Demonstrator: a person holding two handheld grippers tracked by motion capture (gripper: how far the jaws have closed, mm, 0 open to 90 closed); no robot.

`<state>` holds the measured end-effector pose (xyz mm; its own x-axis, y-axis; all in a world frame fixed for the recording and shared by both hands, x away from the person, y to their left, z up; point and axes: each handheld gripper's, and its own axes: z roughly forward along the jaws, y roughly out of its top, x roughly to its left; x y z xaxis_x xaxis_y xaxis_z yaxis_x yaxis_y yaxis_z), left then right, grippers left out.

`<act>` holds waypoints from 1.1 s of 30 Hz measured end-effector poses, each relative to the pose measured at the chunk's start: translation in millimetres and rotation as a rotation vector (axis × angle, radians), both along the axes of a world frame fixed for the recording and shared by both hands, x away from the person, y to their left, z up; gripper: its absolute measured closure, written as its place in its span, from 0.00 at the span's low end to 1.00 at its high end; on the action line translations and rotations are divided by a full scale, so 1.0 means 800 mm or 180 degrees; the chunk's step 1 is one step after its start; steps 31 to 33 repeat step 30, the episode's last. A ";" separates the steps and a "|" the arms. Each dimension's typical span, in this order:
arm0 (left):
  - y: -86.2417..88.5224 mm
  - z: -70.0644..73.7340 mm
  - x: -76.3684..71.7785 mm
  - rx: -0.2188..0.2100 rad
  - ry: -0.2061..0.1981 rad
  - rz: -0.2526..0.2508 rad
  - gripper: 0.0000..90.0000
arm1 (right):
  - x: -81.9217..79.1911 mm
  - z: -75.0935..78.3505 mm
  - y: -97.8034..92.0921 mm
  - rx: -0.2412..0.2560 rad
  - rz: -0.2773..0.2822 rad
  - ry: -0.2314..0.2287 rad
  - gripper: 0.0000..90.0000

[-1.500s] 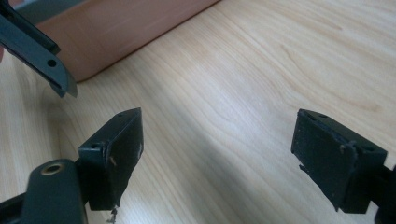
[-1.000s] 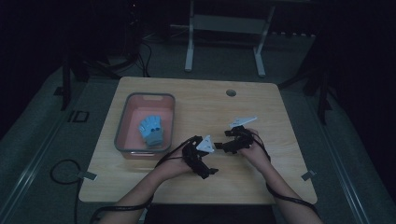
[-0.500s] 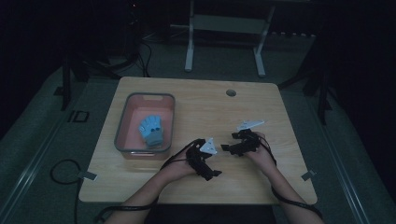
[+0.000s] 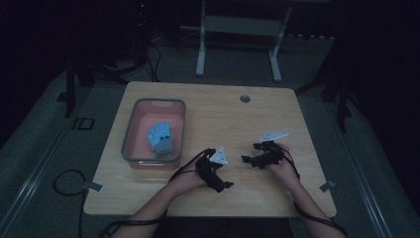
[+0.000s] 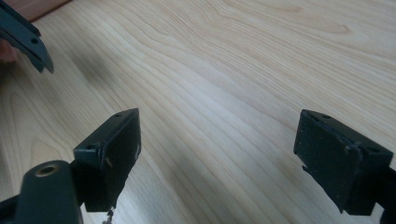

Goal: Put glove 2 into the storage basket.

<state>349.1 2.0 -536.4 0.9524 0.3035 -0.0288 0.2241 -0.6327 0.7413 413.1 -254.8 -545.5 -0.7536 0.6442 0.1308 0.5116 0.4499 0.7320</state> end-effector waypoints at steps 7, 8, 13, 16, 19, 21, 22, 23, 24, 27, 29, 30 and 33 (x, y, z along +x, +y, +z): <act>0.001 -0.001 0.000 0.0016 0.0067 -0.0061 0.02 | -0.001 -0.005 -0.013 -0.0033 -0.0089 0.0043 0.16; 0.002 0.000 -0.001 -0.0001 0.0063 -0.0048 0.02 | -0.003 -0.005 -0.017 -0.0035 -0.0113 0.0029 0.16; 0.005 0.000 -0.001 -0.0018 0.0052 -0.0020 0.02 | -0.009 -0.006 -0.027 -0.0006 -0.0147 0.0003 0.16; 0.008 0.000 0.000 -0.0020 0.0051 -0.0023 0.02 | -0.012 -0.007 -0.032 0.0019 -0.0163 0.0002 0.16; 0.009 -0.002 0.001 -0.0045 0.0061 0.0008 0.02 | -0.015 -0.007 -0.040 0.0045 -0.0253 -0.0044 0.16; 0.009 -0.002 0.001 -0.0062 0.0083 0.0008 0.02 | -0.016 -0.007 -0.043 0.0068 -0.0277 -0.0052 0.16; 0.009 -0.003 0.001 -0.0047 0.0080 0.0009 0.02 | -0.016 -0.008 -0.043 0.0066 -0.0278 -0.0053 0.16; 0.009 -0.003 0.001 -0.0047 0.0086 0.0008 0.02 | -0.016 -0.008 -0.044 0.0055 -0.0286 -0.0074 0.16; 0.009 -0.004 0.001 -0.0052 0.0108 -0.0004 0.02 | -0.016 -0.008 -0.044 0.0061 -0.0283 -0.0068 0.16; 0.008 -0.004 0.001 -0.0039 0.0094 -0.0002 0.02 | -0.016 -0.008 -0.043 0.0049 -0.0281 -0.0078 0.16; 0.008 -0.004 0.001 -0.0055 0.0107 -0.0003 0.02 | -0.016 -0.008 -0.043 0.0042 -0.0281 -0.0082 0.16; 0.008 -0.004 0.001 -0.0049 0.0099 0.0000 0.02 | -0.016 -0.008 -0.043 0.0042 -0.0281 -0.0082 0.16; 0.008 -0.004 0.001 -0.0049 0.0099 0.0000 0.02 | -0.016 -0.008 -0.043 0.0042 -0.0281 -0.0082 0.16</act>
